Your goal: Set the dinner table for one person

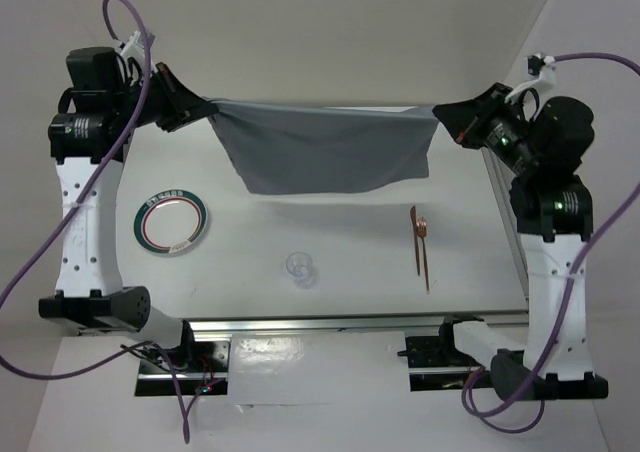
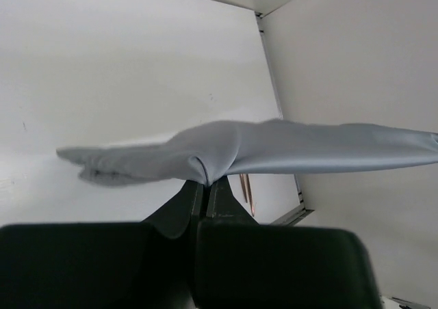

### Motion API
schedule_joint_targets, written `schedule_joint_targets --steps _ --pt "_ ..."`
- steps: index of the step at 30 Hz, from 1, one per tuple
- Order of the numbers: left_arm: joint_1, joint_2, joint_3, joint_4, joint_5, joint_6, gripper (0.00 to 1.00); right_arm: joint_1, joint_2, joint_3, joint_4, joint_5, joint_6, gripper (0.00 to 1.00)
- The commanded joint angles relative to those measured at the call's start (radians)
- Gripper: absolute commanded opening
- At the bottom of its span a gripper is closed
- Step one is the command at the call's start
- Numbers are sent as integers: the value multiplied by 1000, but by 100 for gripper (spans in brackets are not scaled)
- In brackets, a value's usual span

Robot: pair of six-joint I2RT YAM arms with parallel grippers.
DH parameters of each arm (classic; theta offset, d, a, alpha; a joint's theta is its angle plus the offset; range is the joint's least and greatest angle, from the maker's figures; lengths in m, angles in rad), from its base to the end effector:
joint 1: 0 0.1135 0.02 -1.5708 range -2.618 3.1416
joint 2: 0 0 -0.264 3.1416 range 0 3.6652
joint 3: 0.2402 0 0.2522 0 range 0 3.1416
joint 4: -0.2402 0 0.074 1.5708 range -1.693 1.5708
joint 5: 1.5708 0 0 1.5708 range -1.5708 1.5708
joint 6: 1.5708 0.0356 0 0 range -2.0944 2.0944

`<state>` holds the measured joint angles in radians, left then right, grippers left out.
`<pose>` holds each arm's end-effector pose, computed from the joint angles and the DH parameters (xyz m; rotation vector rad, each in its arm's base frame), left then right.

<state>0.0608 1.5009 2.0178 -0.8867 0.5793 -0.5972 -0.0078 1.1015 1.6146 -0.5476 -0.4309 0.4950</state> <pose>0.2823 -0.0023 0.5126 -0.2529 1.9705 -0.9127 0.1910 0.0134 0.5178 0.0710 1.6486 0.7191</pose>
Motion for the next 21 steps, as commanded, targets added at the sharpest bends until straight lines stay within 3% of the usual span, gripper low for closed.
schedule_joint_targets --steps 1,8,14,21 --pt "17 -57 -13 -7 17 42 0 -11 -38 24 -77 11 -29 0" --pt "17 -25 29 -23 27 51 0 -11 -38 5 -39 20 -29 0" --pt "17 117 70 52 57 42 0 -11 109 -41 103 -9 -10 0" --pt "17 467 402 113 85 -21 0 -20 340 22 307 -39 31 0"
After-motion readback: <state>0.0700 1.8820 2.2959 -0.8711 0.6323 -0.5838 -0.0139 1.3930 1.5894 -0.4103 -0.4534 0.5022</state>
